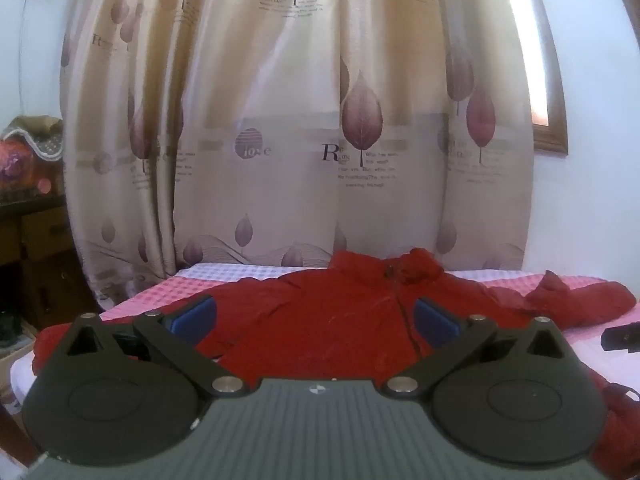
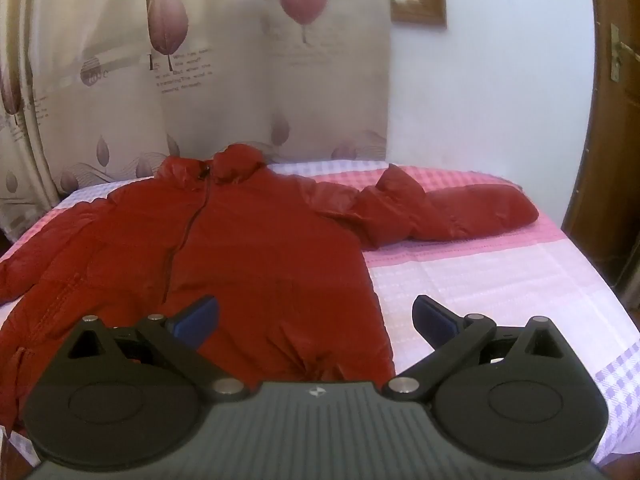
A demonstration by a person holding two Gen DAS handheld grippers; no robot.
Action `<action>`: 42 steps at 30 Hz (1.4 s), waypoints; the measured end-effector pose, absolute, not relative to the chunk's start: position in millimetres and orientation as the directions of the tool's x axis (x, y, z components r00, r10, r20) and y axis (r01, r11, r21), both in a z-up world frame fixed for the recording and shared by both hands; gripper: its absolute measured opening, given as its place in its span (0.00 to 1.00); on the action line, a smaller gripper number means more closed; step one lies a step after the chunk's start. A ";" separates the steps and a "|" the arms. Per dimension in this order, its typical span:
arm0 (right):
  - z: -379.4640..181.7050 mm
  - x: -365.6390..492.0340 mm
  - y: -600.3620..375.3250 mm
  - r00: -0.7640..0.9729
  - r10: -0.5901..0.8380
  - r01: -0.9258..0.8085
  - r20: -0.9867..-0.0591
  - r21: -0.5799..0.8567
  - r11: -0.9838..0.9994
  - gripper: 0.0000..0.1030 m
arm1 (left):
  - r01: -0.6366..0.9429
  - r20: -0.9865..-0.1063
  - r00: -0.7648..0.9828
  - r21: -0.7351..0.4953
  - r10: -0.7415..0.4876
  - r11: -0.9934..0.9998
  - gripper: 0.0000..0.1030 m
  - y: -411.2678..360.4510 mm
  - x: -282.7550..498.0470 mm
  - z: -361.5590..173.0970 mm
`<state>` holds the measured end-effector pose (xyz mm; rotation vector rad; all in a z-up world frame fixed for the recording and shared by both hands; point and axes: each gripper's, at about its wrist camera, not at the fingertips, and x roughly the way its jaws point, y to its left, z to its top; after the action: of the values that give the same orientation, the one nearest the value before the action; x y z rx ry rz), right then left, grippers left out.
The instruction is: Fold large clothes
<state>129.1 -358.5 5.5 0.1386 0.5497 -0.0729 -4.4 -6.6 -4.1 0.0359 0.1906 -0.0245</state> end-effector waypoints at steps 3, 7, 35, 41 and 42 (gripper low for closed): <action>4.5 128.3 -357.7 0.851 -0.042 0.111 -0.524 0.102 0.989 1.00 | 0.032 -0.190 0.981 0.033 -0.025 0.999 1.00 -7.1 -5.7 -4.4; 3.2 128.4 -359.2 0.849 -0.042 0.113 -0.527 0.104 0.988 1.00 | 0.033 -0.196 0.980 0.033 -0.026 0.999 1.00 -7.2 -5.1 -4.7; -5.5 135.1 -363.3 0.841 -0.015 0.104 -0.541 0.135 0.985 1.00 | -0.018 -0.266 0.963 0.057 0.033 0.998 1.00 -12.1 9.6 -11.3; -3.8 129.7 -361.0 0.846 0.011 0.081 -0.534 0.149 0.986 1.00 | -0.039 -0.285 0.957 0.061 0.055 0.997 1.00 -7.7 11.0 -12.0; -3.8 129.2 -361.1 0.846 0.015 0.078 -0.532 0.152 0.985 1.00 | -0.038 -0.291 0.955 0.062 0.054 0.997 1.00 -8.5 15.3 -10.4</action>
<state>129.2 -361.1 -3.8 0.1709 0.5612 -0.0337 15.3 -8.5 -10.4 0.0555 0.2970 0.0469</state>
